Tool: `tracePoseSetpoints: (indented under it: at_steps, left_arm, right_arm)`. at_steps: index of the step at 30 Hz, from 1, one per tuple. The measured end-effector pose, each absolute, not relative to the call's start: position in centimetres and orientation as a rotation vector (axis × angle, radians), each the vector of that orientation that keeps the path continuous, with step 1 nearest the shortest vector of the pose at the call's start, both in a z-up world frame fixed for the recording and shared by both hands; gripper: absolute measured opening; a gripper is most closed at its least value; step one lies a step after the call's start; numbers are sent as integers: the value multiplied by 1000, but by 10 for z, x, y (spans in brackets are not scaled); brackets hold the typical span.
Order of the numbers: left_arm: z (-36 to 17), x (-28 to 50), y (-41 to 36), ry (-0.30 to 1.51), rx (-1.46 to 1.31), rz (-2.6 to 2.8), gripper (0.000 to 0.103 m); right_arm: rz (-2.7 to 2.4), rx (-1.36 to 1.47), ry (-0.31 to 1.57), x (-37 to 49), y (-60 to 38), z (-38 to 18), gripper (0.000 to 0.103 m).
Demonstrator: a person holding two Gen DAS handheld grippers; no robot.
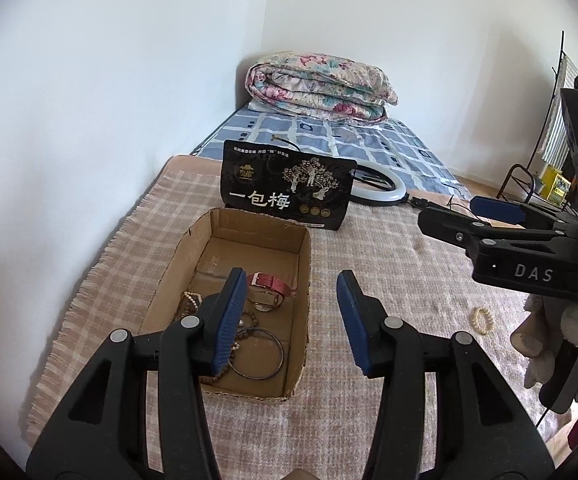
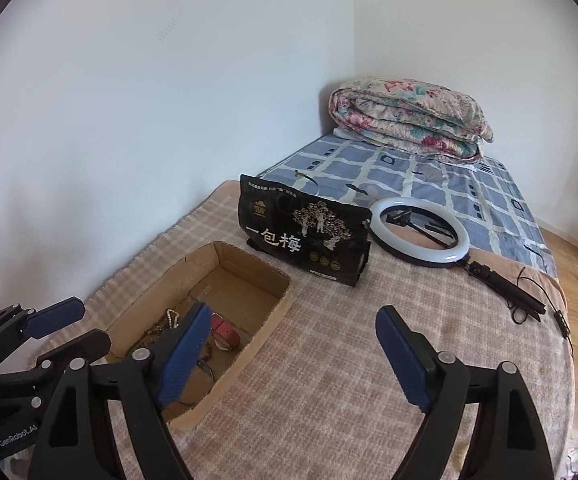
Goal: Organize jewelry
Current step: 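Move both tools back over the blanket toward the pearl earring and yellow bracelet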
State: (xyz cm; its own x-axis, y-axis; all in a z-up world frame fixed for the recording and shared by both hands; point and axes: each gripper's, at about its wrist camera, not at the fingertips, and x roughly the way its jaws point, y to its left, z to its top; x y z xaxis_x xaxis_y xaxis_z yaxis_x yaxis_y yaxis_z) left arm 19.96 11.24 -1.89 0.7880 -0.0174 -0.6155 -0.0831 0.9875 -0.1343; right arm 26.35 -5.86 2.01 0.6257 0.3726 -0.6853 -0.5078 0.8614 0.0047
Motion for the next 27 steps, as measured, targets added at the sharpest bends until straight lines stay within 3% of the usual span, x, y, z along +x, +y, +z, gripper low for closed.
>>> tracePoseSetpoints:
  at_steps: [4, 8, 27]
  left_arm:
    - [-21, 199, 94, 672, -138, 3, 48]
    - [-22, 201, 75, 668, -135, -37, 48]
    - [-66, 221, -34, 746, -76, -232, 48]
  right_arm:
    - [459, -207, 737, 250, -89, 25, 92]
    - [392, -208, 734, 237, -123, 28, 103]
    - [140, -106, 762, 226, -294, -14, 103]
